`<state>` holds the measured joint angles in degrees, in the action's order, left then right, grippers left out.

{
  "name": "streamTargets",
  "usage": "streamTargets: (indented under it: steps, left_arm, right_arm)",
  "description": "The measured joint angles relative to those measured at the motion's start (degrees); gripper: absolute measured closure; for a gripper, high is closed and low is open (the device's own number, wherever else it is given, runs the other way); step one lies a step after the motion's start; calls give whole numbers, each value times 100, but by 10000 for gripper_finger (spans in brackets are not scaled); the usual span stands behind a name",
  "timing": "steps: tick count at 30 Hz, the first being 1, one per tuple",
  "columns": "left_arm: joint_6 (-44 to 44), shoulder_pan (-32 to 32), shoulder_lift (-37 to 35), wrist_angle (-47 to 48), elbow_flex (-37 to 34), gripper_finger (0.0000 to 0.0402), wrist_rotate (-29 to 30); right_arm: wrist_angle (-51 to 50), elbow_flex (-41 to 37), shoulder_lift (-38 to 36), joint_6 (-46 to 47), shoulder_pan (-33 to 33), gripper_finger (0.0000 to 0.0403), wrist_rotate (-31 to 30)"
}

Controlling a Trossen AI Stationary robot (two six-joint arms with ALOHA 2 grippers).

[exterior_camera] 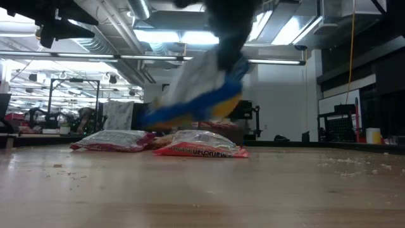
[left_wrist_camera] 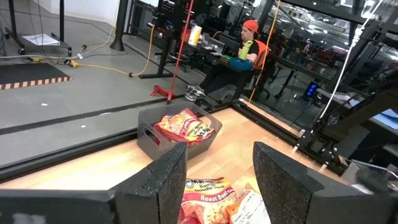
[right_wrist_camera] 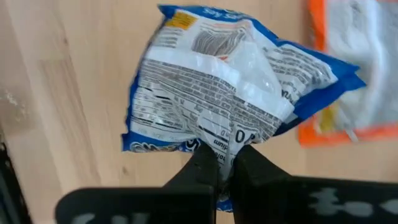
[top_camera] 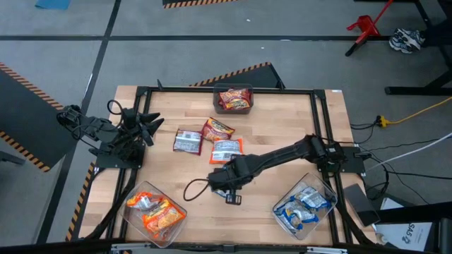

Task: Sort Maruchan noodles
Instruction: Put the blue noodle pack into the right transparent bin

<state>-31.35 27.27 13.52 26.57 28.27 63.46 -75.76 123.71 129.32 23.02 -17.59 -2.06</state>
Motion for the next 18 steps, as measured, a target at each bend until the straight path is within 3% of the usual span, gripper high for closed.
streamTargets:
  steps: [7,18]
  left_arm:
    - [2,1,2,31,0,225,-8]
    - [2,2,0,144,0,225,7]
  right_arm:
    - [-1470,645,-307,1571,-479,402,-620]
    - [-1433,-496,-1413,4219,-1469,402,-1192]
